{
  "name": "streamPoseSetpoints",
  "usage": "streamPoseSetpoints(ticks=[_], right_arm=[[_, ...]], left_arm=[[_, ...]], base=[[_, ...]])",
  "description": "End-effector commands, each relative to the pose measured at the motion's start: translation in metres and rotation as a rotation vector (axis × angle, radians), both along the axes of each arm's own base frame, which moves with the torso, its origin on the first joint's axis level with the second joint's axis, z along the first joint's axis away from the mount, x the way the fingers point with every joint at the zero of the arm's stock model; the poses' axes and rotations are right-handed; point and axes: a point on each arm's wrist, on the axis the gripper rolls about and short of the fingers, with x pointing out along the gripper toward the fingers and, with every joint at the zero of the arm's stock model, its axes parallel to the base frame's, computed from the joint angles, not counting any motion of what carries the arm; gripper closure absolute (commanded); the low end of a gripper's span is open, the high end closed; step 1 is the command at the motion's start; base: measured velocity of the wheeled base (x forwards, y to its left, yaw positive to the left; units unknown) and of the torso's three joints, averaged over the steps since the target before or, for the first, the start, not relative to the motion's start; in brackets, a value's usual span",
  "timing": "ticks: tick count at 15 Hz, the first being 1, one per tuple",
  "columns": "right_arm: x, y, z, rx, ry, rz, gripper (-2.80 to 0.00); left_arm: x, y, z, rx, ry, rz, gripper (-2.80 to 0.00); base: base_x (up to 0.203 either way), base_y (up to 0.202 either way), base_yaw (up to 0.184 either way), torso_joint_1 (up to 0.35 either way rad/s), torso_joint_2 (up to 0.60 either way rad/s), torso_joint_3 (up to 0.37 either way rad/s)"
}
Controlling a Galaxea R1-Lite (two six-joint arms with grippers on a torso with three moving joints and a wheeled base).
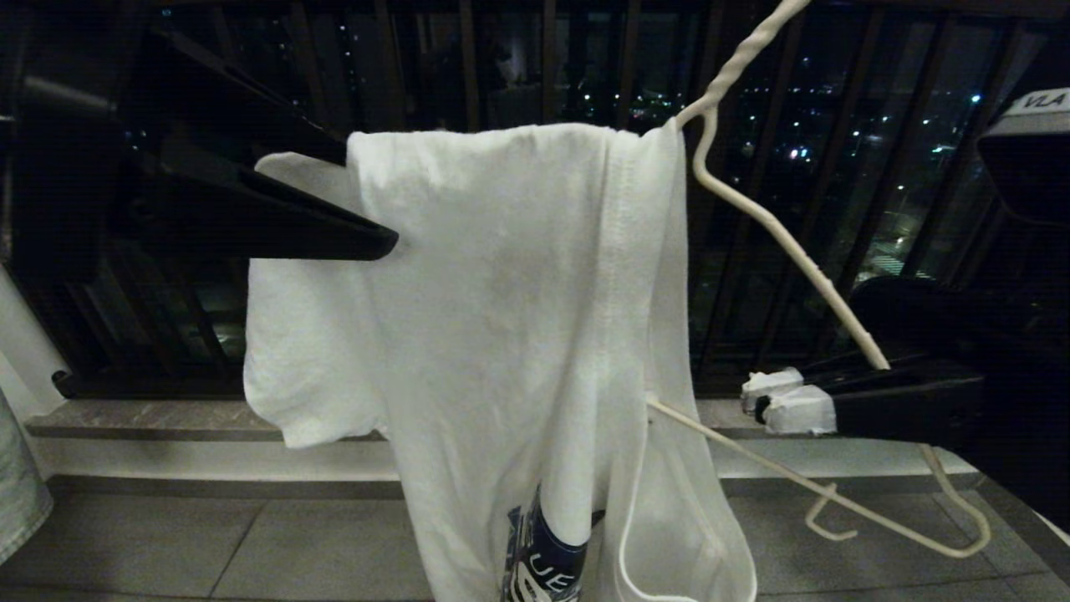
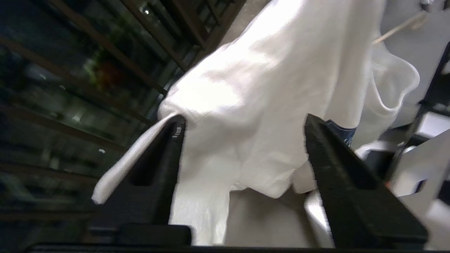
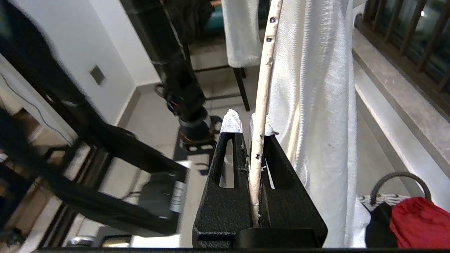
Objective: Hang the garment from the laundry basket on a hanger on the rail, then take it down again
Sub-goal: Hang the clothes on the clothes rack
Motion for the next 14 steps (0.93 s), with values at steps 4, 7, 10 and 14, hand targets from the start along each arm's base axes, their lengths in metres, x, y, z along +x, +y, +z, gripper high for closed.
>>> streamPoseSetpoints(ticks=[4, 7, 10, 14], right_arm=[[0.028, 0.015, -0.017, -0.037, 0.032, 0.016, 0.00], [0.028, 0.016, -0.017, -0.035, 0.033, 0.026, 0.00], [0.027, 0.016, -0.016, -0.034, 0.028, 0.027, 0.00], [0.027, 0.014, -0.016, -0.033, -0.001, 0.024, 0.00]], left_arm=[[0.013, -0.009, -0.002, 0.046, -0.069, -0.024, -2.80], [0.018, -0.013, -0.006, 0.068, -0.058, -0.034, -2.80], [0.027, -0.021, -0.012, 0.057, -0.016, -0.095, -2.80], [0.059, -0.021, -0.024, 0.032, 0.063, -0.121, -2.80]], base=[[0.000, 0.000, 0.000, 0.000, 0.00, 0.000], [0.000, 0.000, 0.000, 0.000, 0.00, 0.000], [0.000, 0.000, 0.000, 0.000, 0.00, 0.000], [0.000, 0.000, 0.000, 0.000, 0.00, 0.000]])
